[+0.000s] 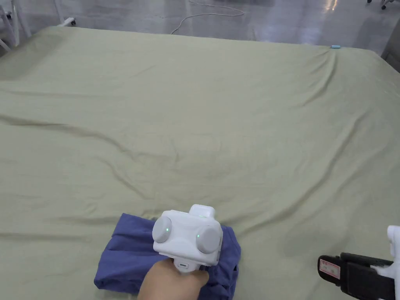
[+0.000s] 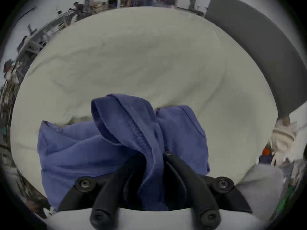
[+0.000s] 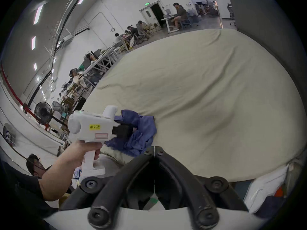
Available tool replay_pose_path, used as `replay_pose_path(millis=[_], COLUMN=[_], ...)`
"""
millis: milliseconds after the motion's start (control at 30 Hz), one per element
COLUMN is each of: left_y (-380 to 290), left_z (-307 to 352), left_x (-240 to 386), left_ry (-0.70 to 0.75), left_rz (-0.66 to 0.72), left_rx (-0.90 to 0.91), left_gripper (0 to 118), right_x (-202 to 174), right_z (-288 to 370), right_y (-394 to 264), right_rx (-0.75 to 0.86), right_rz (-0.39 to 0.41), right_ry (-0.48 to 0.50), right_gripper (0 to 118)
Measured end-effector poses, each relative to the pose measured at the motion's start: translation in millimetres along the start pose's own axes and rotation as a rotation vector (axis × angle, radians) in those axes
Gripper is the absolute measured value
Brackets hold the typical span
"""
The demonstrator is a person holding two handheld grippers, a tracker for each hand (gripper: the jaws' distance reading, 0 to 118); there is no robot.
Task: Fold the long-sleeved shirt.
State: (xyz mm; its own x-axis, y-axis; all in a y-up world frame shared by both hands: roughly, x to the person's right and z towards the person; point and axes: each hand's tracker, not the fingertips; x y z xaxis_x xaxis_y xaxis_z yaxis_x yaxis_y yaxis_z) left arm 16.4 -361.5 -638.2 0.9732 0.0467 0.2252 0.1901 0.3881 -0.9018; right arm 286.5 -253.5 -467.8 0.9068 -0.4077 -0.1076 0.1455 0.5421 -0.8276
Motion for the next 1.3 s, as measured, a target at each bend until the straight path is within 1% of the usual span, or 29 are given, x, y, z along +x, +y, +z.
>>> replay_pose_path(millis=[33,67,100,133,167,200,267,333,400,467,500,533,567,600,633,700,733,767,833,900,933,967,1033,1067,1133,1167,1200,1233,1300], left_y=[2,3,5,4,3,1,2,2,2,1,0,0,-1,-2,-3,-3,-4,-8,-16,-30,-36,-41,-48,-46,-39,-32,-28,-26,-19], left_z=[1,3,10,17,27,40,78,111,143,169,178,187,191,187,179,148,132,110,70,28,13,5,15,18,28,37,47,61,94], left_x=[-3,-4,0,2,2,0,5,-4,-22,-53,-65,-77,-87,-92,-93,-81,-70,-56,-25,17,33,48,71,80,83,75,69,61,32], left_ry=[-0.032,-0.052,-0.069,-0.221,-0.299,-0.366,-0.483,-0.559,-0.716,-0.809,-0.773,-0.670,-0.469,-0.351,-0.278,-0.105,-0.082,-0.128,-0.163,-0.116,-0.100,-0.075,-0.044,-0.093,-0.212,-0.358,-0.450,-0.483,-0.553], left_rz=[0.032,0.036,0.033,0.051,0.063,0.085,0.108,0.124,0.195,0.235,0.247,0.267,0.278,0.268,0.239,0.175,0.094,0.043,-0.001,-0.138,-0.169,-0.177,-0.218,-0.224,-0.176,-0.136,-0.086,-0.049,-0.035], left_rx=[-0.019,-0.026,-0.020,0.000,0.008,0.039,0.143,0.221,0.316,0.344,0.370,0.413,0.431,0.436,0.443,0.314,0.270,0.225,0.118,0.012,-0.027,-0.030,0.065,0.044,0.051,0.035,0.036,0.069,0.159], left_gripper=[15,25,46,77,92,94,95,94,94,92,85,59,23,0,0,0,0,0,0,0,0,0,0,0,0,0,0,0,0], right_x=[3,5,7,8,9,8,7,6,5,3,3,2,2,2,3,4,4,4,4,4,5,5,8,9,11,13,15,16,14], right_z=[2,2,2,2,2,1,2,4,7,11,13,15,16,16,16,14,12,9,6,5,6,6,9,11,15,17,18,19,18], right_y=[-2,-4,-5,-6,-7,-6,-4,0,4,9,11,12,12,13,13,12,12,12,11,9,8,8,7,7,9,11,13,16,23], right_rx=[0.002,0.006,0.004,-0.002,-0.005,-0.002,0.003,0.016,0.041,0.059,0.064,0.069,0.074,0.078,0.079,0.077,0.075,0.070,0.059,0.045,0.040,0.034,0.019,0.019,0.035,0.050,0.067,0.087,0.127], right_rz=[-0.016,-0.036,-0.050,-0.055,-0.056,-0.056,-0.057,-0.068,-0.080,-0.086,-0.083,-0.077,-0.075,-0.077,-0.082,-0.089,-0.092,-0.095,-0.102,-0.111,-0.115,-0.118,-0.122,-0.123,-0.133,-0.151,-0.178,-0.202,-0.239], right_ry=[0.006,0.012,0.022,0.033,0.038,0.037,0.044,0.079,0.120,0.147,0.151,0.154,0.157,0.164,0.171,0.179,0.180,0.177,0.159,0.132,0.116,0.100,0.054,0.039,0.025,0.023,0.027,0.032,0.041], right_gripper=[0,0,0,0,0,0,0,0,0,0,0,0,0,0,0,0,0,0,0,0,0,0,0,0,0,0,0,0,0])
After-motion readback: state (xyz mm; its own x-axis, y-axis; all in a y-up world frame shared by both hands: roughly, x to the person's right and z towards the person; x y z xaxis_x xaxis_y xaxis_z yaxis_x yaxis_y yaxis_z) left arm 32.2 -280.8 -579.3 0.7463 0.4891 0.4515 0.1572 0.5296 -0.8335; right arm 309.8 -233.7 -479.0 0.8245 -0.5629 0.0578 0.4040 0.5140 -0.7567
